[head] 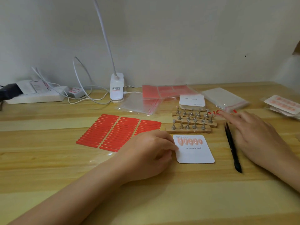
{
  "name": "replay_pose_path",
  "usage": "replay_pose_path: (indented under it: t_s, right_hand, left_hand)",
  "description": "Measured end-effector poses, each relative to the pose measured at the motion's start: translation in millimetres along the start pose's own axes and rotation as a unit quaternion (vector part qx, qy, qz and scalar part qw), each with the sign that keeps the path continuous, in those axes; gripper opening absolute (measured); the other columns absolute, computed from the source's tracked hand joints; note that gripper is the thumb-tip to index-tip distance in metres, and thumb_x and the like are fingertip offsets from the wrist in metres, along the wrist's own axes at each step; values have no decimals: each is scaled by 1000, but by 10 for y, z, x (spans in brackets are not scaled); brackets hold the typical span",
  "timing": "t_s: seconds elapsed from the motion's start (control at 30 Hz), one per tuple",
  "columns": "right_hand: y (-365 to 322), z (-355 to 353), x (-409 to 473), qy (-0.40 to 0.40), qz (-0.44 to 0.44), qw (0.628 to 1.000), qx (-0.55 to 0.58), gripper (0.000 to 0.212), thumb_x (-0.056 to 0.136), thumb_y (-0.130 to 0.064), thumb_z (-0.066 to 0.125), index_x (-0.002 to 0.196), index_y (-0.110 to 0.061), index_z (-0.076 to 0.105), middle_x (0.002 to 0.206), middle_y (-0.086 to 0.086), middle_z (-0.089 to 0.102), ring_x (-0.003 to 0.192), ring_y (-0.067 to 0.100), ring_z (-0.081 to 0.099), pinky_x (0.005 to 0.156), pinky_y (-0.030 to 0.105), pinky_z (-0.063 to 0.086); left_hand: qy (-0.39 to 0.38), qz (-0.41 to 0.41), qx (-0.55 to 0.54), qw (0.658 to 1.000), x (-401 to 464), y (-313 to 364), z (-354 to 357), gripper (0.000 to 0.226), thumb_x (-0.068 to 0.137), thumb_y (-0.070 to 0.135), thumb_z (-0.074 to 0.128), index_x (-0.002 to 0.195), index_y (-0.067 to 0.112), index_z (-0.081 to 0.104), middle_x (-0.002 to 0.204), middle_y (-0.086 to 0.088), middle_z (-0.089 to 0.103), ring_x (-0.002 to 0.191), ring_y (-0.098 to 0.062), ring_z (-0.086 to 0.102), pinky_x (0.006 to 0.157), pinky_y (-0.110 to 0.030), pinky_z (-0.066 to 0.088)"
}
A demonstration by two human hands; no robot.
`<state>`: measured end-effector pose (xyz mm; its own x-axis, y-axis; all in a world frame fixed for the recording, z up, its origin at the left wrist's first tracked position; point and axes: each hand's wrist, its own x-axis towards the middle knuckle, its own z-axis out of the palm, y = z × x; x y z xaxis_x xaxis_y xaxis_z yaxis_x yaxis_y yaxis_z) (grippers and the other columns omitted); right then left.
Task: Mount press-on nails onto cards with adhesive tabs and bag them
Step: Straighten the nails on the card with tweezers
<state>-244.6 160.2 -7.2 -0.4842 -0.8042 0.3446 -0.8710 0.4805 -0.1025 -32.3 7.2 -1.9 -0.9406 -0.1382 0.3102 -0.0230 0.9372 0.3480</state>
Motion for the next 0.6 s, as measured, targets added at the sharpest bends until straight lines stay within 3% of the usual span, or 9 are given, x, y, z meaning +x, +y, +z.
replay_pose_path:
  t_s: [0.07, 0.13, 0.23, 0.37, 0.43, 0.5, 0.53, 0.6]
  right_hand:
    - [-102, -79, 4, 49, -13, 998, 38, 46, 85, 3, 45, 125, -14, 57, 102, 11, 60, 93, 31, 53, 72, 39, 38]
    - [-250, -129, -5, 86, -49, 992, 82, 30, 90, -4, 47, 112, -13, 65, 92, 7, 62, 83, 25, 55, 68, 38, 41]
    - [-486, -131, -34, 61, -106, 983, 139, 33, 86, -29, 40, 102, -18, 68, 84, -16, 53, 76, -4, 42, 65, 31, 37]
    - [-656, -124, -25, 23, -128, 978, 165, 34, 84, -41, 37, 98, -29, 65, 87, -30, 49, 81, -11, 43, 69, 31, 37]
    - [-681, -120, -11, -3, -108, 976, 187, 30, 84, -51, 34, 98, -45, 60, 88, -29, 54, 82, -9, 49, 71, 29, 38]
    - [-727, -90, 2, -56, -140, 971, 185, 30, 78, -70, 33, 92, -59, 57, 87, -31, 56, 72, 0, 53, 71, 32, 40]
    - [-705, -8, 33, -49, -173, 973, 146, 26, 68, -78, 42, 80, -62, 59, 80, -32, 58, 66, 5, 55, 69, 33, 42]
    - [-847, 116, 86, -65, -197, 970, 125, 23, 50, -71, 67, 66, -56, 61, 68, -31, 59, 59, 11, 57, 60, 27, 46]
  left_hand:
    - [-6, -9, -12, 1000, 9, -25, -46, 26, 86, 13, 56, 106, 19, 71, 106, 7, 65, 94, -8, 58, 75, -27, 50]
    - [-23, -18, -19, 999, 22, -63, -107, 26, 88, 15, 56, 110, 21, 69, 108, 8, 64, 95, -8, 59, 76, -34, 51]
    - [-39, -31, -35, 998, 32, -119, -232, 25, 89, 16, 56, 110, 21, 68, 102, 7, 65, 89, -7, 60, 75, -35, 51]
    - [-45, -42, -35, 997, -12, -265, -426, 22, 87, 15, 58, 105, 20, 70, 91, 11, 65, 79, -2, 58, 71, -29, 50]
    - [-36, -49, -31, 998, -95, -387, -510, 22, 86, 13, 59, 104, 19, 70, 88, 10, 65, 77, -3, 57, 70, -28, 49]
    - [-1, -62, -43, 997, -233, -554, -595, 21, 85, 9, 59, 102, 16, 71, 87, 7, 67, 76, -4, 58, 69, -25, 48]
    - [27, -76, -57, 995, -315, -660, -646, 20, 85, 6, 60, 100, 14, 71, 85, 8, 67, 74, -2, 57, 68, -19, 45]
    - [82, -125, -76, 986, -480, -890, -763, 20, 84, 2, 61, 97, 13, 71, 81, 16, 63, 72, 3, 54, 64, -7, 37]
